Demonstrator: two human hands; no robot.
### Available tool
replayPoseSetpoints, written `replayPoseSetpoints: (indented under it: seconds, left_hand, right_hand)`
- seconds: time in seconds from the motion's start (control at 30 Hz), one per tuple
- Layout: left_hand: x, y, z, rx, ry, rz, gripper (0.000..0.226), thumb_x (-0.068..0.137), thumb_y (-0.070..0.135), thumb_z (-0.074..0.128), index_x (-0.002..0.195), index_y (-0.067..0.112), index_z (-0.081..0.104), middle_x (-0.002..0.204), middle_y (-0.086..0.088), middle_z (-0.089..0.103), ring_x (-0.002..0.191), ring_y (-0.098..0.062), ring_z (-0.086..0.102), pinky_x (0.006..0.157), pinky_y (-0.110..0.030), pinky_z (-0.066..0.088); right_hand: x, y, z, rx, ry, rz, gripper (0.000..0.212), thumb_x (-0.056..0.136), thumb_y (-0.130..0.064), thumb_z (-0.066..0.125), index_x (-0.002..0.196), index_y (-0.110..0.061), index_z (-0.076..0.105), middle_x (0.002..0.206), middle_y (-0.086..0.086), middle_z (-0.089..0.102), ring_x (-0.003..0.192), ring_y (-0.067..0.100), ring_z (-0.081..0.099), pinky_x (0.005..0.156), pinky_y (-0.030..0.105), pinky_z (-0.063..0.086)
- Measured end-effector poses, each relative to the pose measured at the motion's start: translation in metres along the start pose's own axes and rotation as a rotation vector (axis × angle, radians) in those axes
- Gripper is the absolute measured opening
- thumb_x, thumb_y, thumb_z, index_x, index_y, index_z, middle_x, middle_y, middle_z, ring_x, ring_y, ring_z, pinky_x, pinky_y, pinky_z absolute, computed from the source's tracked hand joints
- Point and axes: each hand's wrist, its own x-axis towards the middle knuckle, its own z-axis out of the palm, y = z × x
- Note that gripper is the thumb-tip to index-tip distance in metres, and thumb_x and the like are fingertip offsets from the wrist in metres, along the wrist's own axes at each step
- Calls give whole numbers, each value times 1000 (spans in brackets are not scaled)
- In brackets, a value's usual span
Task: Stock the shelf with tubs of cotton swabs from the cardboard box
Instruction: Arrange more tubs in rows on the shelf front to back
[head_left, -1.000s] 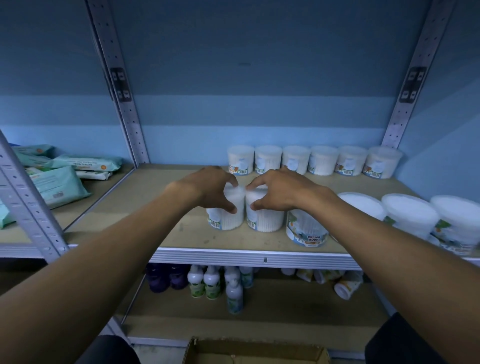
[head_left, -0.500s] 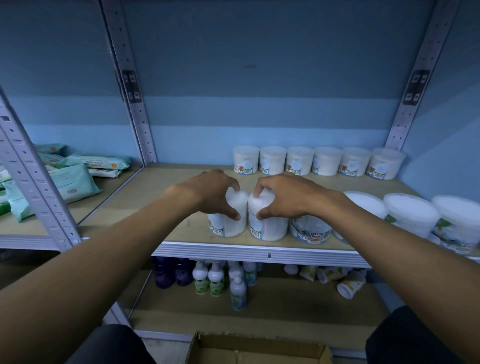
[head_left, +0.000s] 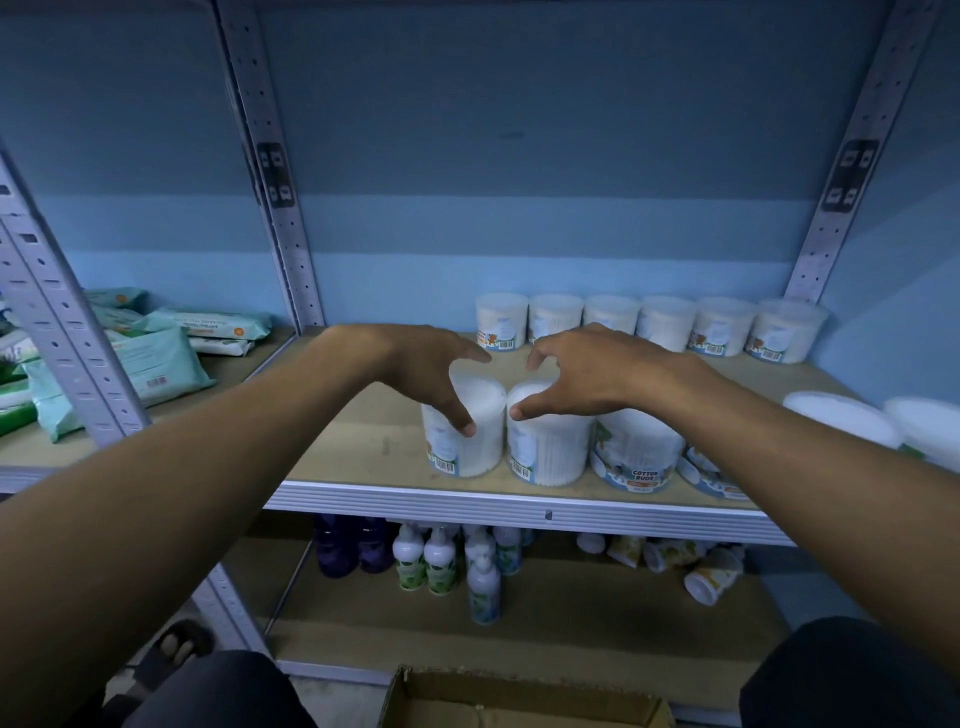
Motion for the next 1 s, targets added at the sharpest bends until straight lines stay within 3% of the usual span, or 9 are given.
replayPoseSetpoints:
  seconds: [0.13, 0.3, 0.5, 0.63, 0.73, 0.83, 0.9, 1.0]
  left_hand:
    - [4, -1, -3, -2, -84, -8, 99, 71, 54, 80, 152, 42, 25, 160, 12, 26, 145, -14, 29, 114, -32, 26]
    - [7, 2, -3, 9, -99, -36, 92, 76, 50, 79, 152, 39, 28, 157, 11, 32, 139, -14, 39, 107, -28, 31]
    - [9, 3, -4, 10, -126, -56, 90, 75, 55, 77, 151, 32, 35, 151, 8, 42, 131, -20, 49, 108, -31, 35]
    - [10, 2, -4, -9, -132, -109, 101, 64, 68, 77, 149, 33, 37, 143, 6, 51, 111, -20, 65, 104, -35, 45]
    - [9, 6, -1, -22, -98, -144, 105, 60, 73, 76, 149, 30, 38, 141, 4, 52, 85, -15, 73, 97, -33, 50]
    - [9, 12, 0, 12, -73, -176, 109, 59, 79, 71, 149, 27, 38, 139, 3, 53, 73, -15, 73, 96, -34, 50]
    - [9, 13, 0, 31, -75, -191, 114, 57, 84, 67, 150, 27, 35, 141, 3, 52, 81, -17, 74, 99, -36, 49]
    - [11, 11, -3, 39, -69, -157, 119, 56, 86, 66, 154, 32, 25, 154, 3, 40, 124, -22, 58, 110, -41, 39]
  right_hand:
    - [3, -10, -6, -95, -67, 32, 81, 67, -82, 65, 130, -31, 57, 131, -1, 58, 123, 23, 52, 96, 40, 49]
    - [9, -14, -6, -137, -109, 27, 68, 66, -77, 70, 111, -26, 69, 115, 0, 63, 111, 23, 57, 92, 40, 52]
    - [10, -13, -6, -132, -117, -36, 60, 72, -70, 72, 110, -24, 71, 111, -1, 64, 111, 21, 54, 92, 39, 52]
    - [13, -10, -8, -91, -134, -74, 57, 67, -66, 78, 114, -34, 69, 114, -9, 65, 108, 17, 56, 90, 34, 51]
    - [15, -7, -11, -72, -167, -98, 54, 66, -59, 82, 115, -40, 68, 120, -11, 65, 106, 15, 59, 88, 31, 49]
    - [13, -3, -15, -55, -211, -123, 54, 71, -49, 84, 121, -40, 65, 128, -10, 62, 115, 16, 58, 96, 33, 48]
    - [11, -1, -17, -48, -231, -129, 59, 72, -48, 84, 125, -41, 62, 134, -11, 58, 119, 16, 56, 97, 32, 46]
    - [10, 1, -17, -17, -181, -93, 66, 68, -60, 81, 128, -43, 58, 137, -11, 55, 120, 16, 54, 99, 35, 46]
